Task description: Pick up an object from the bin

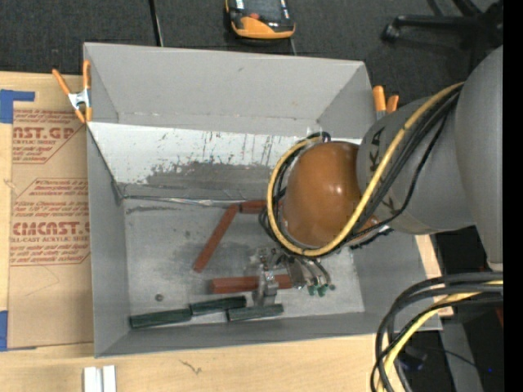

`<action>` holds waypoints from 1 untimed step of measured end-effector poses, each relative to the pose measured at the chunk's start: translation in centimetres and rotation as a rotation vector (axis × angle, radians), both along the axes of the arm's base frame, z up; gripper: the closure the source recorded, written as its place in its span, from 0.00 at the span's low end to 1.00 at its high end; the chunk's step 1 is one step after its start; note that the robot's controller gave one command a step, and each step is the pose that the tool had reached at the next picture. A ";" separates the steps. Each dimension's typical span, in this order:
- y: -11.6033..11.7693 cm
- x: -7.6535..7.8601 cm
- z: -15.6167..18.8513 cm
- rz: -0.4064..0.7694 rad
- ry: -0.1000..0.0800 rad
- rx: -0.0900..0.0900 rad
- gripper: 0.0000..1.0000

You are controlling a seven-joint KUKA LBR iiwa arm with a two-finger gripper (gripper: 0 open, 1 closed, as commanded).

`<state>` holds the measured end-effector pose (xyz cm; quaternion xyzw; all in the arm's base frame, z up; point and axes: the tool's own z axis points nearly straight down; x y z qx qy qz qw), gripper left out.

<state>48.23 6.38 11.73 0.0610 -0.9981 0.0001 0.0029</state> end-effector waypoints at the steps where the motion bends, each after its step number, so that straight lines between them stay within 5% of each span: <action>1: 0.0 0.1 1.8 0.000 -0.005 0.000 1.00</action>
Offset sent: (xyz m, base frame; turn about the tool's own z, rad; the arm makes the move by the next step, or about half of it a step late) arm 0.0000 0.0000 0.0230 0.0000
